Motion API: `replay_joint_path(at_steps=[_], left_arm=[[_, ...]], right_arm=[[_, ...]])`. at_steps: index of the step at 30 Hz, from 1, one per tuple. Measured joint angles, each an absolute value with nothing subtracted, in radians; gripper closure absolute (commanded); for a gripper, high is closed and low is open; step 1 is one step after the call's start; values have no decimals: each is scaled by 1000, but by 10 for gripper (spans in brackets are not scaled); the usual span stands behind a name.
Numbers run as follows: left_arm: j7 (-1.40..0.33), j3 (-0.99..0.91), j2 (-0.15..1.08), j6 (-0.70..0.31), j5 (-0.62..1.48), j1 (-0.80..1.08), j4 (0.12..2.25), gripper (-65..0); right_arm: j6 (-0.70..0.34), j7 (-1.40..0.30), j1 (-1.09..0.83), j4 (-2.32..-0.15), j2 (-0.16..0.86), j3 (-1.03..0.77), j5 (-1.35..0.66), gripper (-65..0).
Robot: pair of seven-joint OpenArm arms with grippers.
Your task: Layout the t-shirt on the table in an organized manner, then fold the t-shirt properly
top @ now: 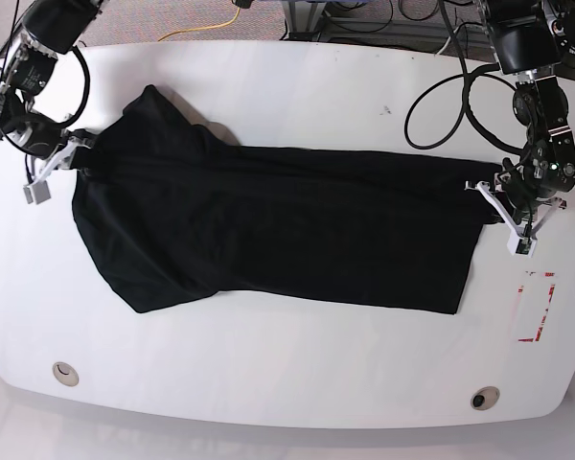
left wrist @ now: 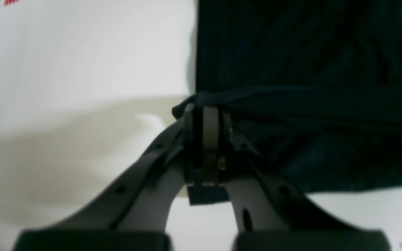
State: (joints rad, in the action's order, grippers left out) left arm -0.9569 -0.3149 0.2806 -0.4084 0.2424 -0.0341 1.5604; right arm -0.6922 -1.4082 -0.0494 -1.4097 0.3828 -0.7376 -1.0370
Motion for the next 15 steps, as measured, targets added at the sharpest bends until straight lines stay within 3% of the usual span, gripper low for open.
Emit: replay_joint_path(at_steps=[15], left_arm=[[-938, -315, 278, -408, 244, -76, 1438, 0]], right_arm=[[-691, -1299, -54, -1357, 413, -656, -1027, -6]])
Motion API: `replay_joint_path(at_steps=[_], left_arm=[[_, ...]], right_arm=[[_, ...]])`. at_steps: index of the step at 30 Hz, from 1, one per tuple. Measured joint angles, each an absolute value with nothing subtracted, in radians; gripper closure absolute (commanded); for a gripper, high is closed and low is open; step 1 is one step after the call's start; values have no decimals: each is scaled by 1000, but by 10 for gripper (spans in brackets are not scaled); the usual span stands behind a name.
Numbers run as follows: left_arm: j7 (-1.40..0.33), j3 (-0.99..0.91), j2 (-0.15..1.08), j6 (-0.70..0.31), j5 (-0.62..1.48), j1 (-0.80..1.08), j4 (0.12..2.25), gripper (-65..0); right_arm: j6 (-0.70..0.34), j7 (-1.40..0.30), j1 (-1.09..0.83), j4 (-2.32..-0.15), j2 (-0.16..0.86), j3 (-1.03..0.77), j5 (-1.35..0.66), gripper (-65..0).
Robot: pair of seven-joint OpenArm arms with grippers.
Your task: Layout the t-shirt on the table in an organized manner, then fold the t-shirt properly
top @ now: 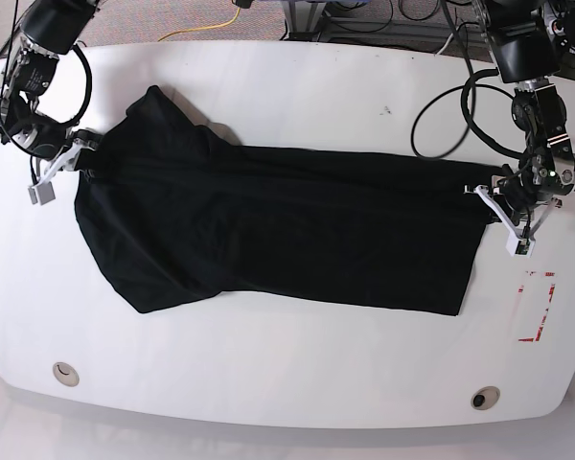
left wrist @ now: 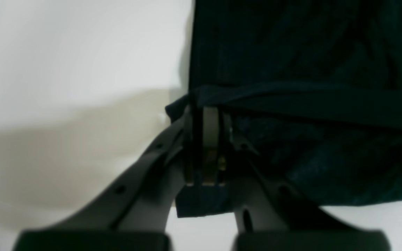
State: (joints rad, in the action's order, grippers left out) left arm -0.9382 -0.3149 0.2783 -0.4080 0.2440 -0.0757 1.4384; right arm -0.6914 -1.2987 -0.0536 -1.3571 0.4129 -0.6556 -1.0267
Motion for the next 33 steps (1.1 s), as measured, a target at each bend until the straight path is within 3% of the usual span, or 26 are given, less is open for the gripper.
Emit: replay_joint_path(at_steps=[2, 7, 11, 17, 22, 33], left_arm=[[-938, -315, 277, -408, 244, -78, 1423, 0], [-941, -314, 277, -408, 242, -92, 1401, -17], [-937, -280, 287, -402, 237, -105, 1379, -110], [-938, -220, 295, -405, 240, -100, 1384, -279], [-937, -211, 304, -403, 239, -103, 1391, -385], [-941, -197, 306, -402, 237, -123, 1393, -388]], right_arm=[[-691, -1285, -54, -1357, 416, -639, -1020, -35], [-688, -1283, -40, -1355, 411, -633, -947, -230], [-688, -1280, -21, -1354, 411, -638, -881, -398], [-689, -1279, -20, -1356, 414, -638, -872, -536], [-688, -1287, -27, -1406, 431, -635, -863, -552], [-696, -1276, -196, -1768, 447, -640, -878, -549]])
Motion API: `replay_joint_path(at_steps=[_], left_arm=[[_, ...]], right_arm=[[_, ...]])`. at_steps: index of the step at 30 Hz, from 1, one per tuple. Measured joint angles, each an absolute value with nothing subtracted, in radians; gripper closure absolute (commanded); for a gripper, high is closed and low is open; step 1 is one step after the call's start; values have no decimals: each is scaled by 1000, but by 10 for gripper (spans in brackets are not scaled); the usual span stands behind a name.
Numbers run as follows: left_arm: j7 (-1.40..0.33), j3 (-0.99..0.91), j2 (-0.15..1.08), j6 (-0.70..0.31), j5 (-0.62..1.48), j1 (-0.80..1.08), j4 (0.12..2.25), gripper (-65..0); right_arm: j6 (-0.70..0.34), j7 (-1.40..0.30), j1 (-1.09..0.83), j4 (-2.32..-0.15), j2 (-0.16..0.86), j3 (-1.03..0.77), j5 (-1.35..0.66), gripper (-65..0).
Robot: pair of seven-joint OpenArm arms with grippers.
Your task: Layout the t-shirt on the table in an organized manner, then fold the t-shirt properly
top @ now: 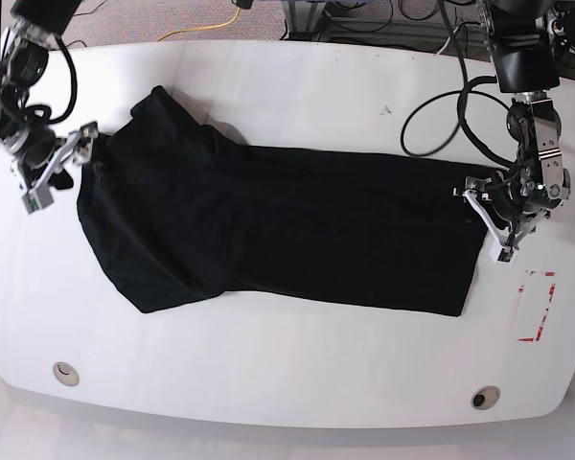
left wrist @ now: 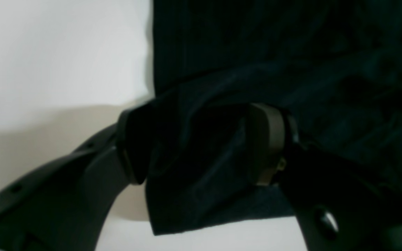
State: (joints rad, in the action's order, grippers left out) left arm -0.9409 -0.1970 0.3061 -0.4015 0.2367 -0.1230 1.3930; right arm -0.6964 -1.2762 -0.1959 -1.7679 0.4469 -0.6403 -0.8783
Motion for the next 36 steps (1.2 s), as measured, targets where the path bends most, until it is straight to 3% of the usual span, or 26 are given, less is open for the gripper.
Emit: replay_joint_path(at_steps=[10, 16, 36], left_arm=[[-941, -258, 314, -402, 240, -115, 1482, -386], [-942, -301, 319, -402, 239, -104, 1534, -386], [-942, -300, 315, -405, 243, -78, 1604, -386]], right_arm=[[-696, -1287, -353, -1829, 279, -774, -865, -552], [-697, -1284, -353, -1782, 214, -762, -874, -552], [-700, -1243, -265, -1551, 185, -761, -906, -549]])
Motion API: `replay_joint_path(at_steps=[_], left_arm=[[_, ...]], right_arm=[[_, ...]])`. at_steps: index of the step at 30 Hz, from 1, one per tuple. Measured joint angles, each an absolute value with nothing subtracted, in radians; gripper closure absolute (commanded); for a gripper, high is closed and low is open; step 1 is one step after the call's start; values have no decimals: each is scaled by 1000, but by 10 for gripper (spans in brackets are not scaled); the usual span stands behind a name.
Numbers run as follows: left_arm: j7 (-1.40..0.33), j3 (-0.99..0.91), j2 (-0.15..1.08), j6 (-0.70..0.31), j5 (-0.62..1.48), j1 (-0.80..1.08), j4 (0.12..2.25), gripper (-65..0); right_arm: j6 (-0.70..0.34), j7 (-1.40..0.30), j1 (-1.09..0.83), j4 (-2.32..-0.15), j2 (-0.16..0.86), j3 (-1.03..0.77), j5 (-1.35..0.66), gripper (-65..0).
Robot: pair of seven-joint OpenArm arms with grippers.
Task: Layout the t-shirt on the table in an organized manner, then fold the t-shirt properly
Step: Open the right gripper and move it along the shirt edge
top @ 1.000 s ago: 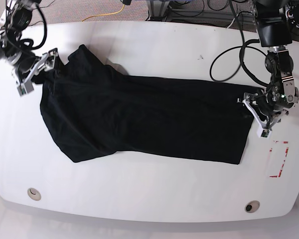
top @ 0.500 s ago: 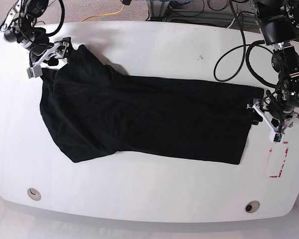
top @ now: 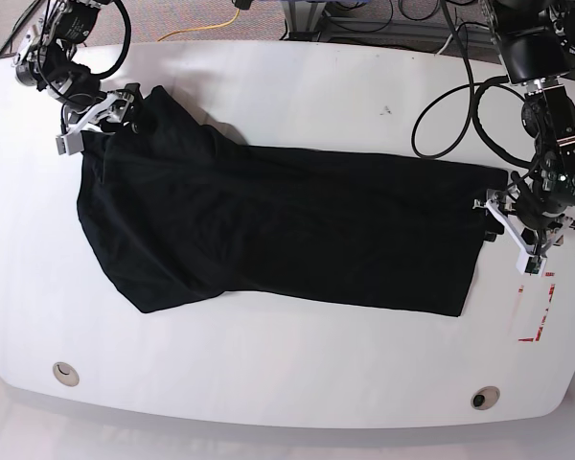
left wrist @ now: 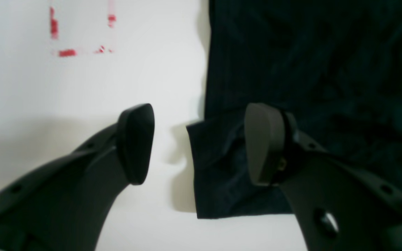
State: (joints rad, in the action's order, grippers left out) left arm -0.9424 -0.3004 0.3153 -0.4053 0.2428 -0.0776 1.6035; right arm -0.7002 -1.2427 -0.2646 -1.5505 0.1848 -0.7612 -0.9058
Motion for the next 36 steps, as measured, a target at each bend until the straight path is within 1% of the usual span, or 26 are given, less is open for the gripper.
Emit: replay_joint_path(at_steps=[5, 9, 11, 13, 15, 21, 23, 25, 27, 29, 36], left_arm=[[-942, -300, 316, -405, 244, -80, 1604, -386], [-941, -300, 316, -405, 244, -70, 1604, -386], [-942, -300, 315, -405, 244, -63, 1604, -386], [-942, -300, 316, -405, 243, -58, 1604, -386], [-942, -300, 316, -405, 243, -58, 1604, -386], [-942, -300, 316, -405, 244, -62, 1604, -386], [-942, -300, 316, -405, 244, -61, 1604, -386], [-942, -300, 317, -405, 243, -60, 1604, -386], [-942, -300, 317, -405, 243, -61, 1604, -386], [-942, -300, 316, -405, 244, -61, 1604, -386], [-942, -300, 316, -405, 243, -61, 1604, -386]], right_arm=[[-702, -1234, -268, -1552, 190, -701, -918, -547], [-705, -1232, -262, -1558, 174, -657, -921, -544], [-707, -1227, -262, -1558, 158, -655, -923, -526], [-708, -1222, -265, -1558, 149, -654, -932, -468], [-707, -1225, -266, -1557, 147, -654, -929, -373], [-699, -1258, -271, -1557, 147, -653, -895, 0], [-697, -1267, -274, -1560, 147, -653, -888, 0], [-696, -1285, -283, -1583, 147, -650, -885, -32], [-696, -1325, -286, -1615, 147, -654, -877, -24], [-696, -1349, -283, -1647, 150, -655, -873, 0], [-697, -1410, -258, -1792, 175, -657, -871, 0]])
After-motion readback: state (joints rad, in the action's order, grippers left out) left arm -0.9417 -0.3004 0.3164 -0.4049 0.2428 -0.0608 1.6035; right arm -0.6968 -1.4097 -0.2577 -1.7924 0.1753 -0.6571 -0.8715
